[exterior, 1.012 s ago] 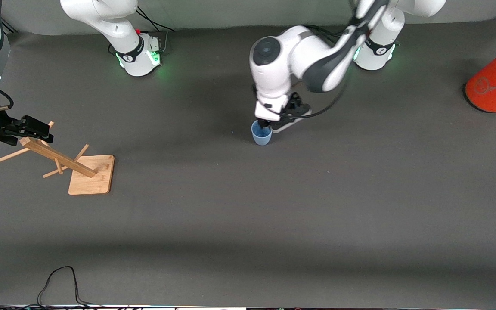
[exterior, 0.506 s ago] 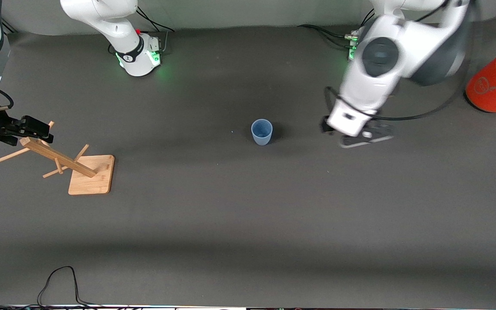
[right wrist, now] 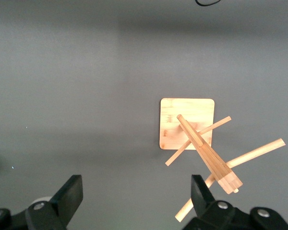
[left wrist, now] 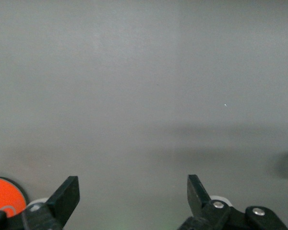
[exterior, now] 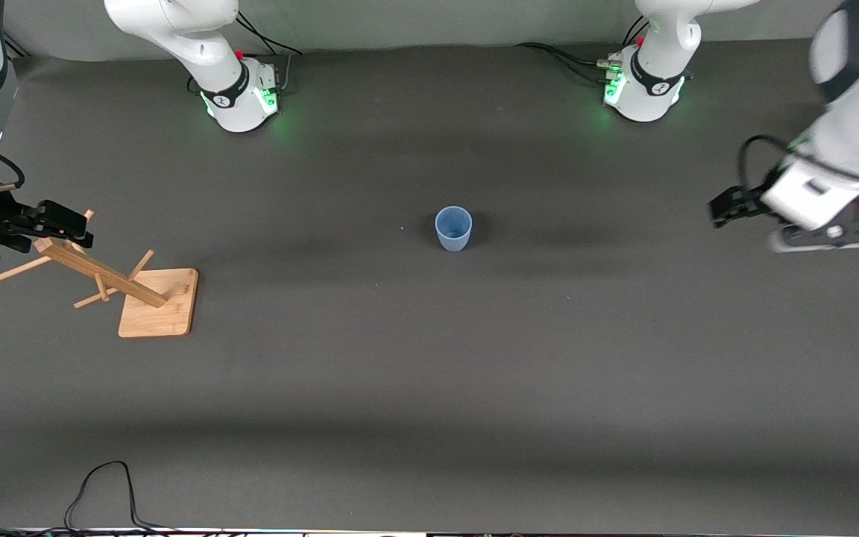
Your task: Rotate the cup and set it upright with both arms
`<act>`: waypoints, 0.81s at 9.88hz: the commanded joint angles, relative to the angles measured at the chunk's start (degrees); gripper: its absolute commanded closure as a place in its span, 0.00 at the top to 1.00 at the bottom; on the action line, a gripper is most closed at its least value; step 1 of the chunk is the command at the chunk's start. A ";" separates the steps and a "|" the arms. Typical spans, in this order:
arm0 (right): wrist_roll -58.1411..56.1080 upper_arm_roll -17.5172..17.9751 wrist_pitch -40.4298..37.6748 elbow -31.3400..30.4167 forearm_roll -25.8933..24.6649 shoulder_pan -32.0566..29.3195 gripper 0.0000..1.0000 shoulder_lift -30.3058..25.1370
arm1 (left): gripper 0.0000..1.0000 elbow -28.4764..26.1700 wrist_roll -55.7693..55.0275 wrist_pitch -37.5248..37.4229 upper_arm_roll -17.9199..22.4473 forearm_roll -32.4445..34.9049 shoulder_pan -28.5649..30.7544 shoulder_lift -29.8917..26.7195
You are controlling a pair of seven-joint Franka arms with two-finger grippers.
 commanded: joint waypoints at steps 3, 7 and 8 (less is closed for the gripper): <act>-1.00 -0.40 0.44 0.25 -0.38 0.42 1.00 -0.26 | 1.00 -1.31 5.83 -0.56 3.86 -3.68 -0.08 -5.15; -1.26 -0.40 0.53 0.25 -0.55 0.42 1.00 -0.17 | 1.00 1.66 5.50 -4.41 2.89 -3.24 -0.35 -4.72; -1.35 -0.40 0.61 0.25 -0.55 0.42 1.00 -0.09 | 1.00 2.29 6.03 -5.48 3.06 -3.06 -0.09 -4.46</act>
